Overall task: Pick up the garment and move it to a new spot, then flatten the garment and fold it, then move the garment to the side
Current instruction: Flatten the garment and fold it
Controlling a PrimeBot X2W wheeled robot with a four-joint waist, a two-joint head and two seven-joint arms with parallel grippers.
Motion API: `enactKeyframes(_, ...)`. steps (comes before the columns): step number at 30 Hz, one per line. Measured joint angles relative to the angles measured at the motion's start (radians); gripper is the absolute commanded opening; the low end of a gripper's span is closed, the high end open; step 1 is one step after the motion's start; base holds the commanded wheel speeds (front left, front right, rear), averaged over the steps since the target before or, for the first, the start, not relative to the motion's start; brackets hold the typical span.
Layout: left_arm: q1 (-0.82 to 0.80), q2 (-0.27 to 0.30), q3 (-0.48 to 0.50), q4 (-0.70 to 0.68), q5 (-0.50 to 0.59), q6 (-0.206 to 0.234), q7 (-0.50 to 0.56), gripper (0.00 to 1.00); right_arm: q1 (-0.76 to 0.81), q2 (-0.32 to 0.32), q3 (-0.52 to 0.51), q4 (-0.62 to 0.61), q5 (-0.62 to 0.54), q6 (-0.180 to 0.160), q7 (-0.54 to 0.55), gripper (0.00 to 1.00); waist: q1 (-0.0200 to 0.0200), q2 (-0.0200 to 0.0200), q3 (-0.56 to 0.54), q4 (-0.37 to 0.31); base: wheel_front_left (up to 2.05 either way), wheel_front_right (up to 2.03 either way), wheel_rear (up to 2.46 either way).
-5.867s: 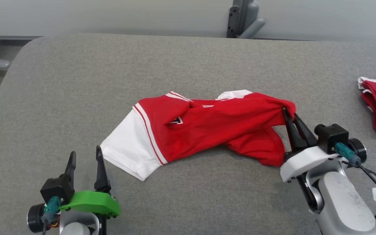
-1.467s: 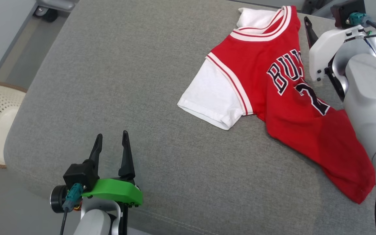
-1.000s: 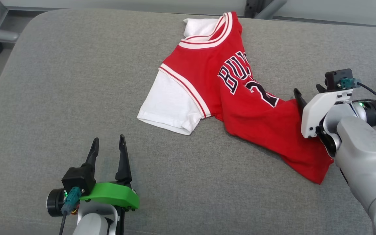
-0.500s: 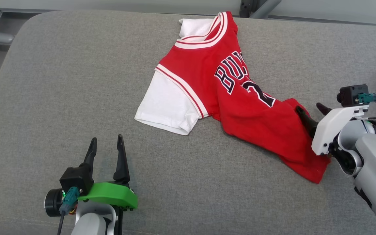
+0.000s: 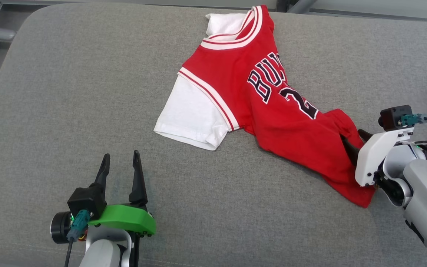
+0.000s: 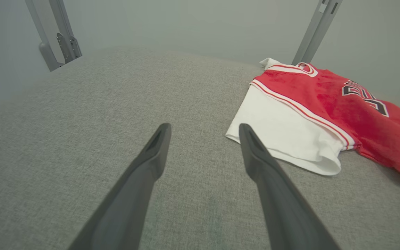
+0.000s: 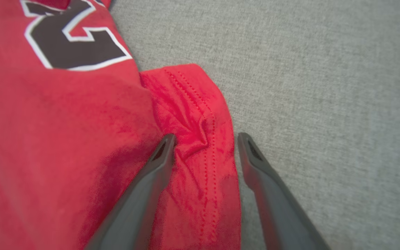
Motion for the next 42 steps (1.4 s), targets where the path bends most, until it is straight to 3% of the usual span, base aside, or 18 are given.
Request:
enactKeyframes(9,-0.006,0.000,0.000,0.006,-0.001,-0.001,0.000,1.00,-0.131,-0.008,-0.034,0.100,-0.126,0.001,-0.110,0.00,0.0000,0.0000,0.004,0.011,0.00,0.00,0.00)
enactKeyframes(18,-0.009,0.000,-0.006,0.010,-0.003,-0.001,0.000,1.00,-0.301,-0.020,-0.056,0.147,-0.242,0.001,-0.155,0.00,0.0000,0.0000,0.000,0.013,0.00,0.00,0.00)
enactKeyframes(23,-0.010,0.000,-0.009,0.010,-0.007,-0.001,0.000,1.00,-0.320,-0.001,-0.054,0.216,-0.293,0.001,-0.179,0.00,0.0000,0.0000,0.001,0.014,0.00,0.00,0.00)
enactKeyframes(24,-0.010,0.000,-0.009,0.010,-0.007,-0.001,0.000,1.00,-0.320,0.008,-0.062,0.235,-0.293,0.001,-0.188,0.25,0.0000,0.0000,0.003,0.013,0.00,0.00,0.00)
enactKeyframes(25,-0.010,0.000,-0.010,0.010,-0.007,-0.001,0.000,1.00,-0.319,0.016,-0.069,0.252,-0.295,0.001,-0.202,0.67,0.0000,0.0000,0.004,0.013,0.00,0.00,0.00)
enactKeyframes(26,-0.011,0.000,-0.010,0.010,-0.007,-0.001,0.000,1.00,-0.318,0.023,-0.076,0.267,-0.302,0.001,-0.222,1.00,0.0000,0.0000,0.005,0.013,0.00,0.00,0.00)
enactKeyframes(35,-0.011,0.000,-0.002,0.009,-0.001,-0.001,0.000,1.00,-0.320,0.053,-0.131,0.332,-0.326,0.001,-0.366,1.00,0.0000,0.0000,0.003,-0.012,0.00,0.00,0.00)
enactKeyframes(42,0.003,0.000,0.008,0.003,0.006,-0.002,0.000,1.00,-0.204,0.043,-0.198,0.237,-0.291,0.001,-0.410,1.00,0.0000,0.0000,-0.025,-0.039,0.00,0.00,0.00)
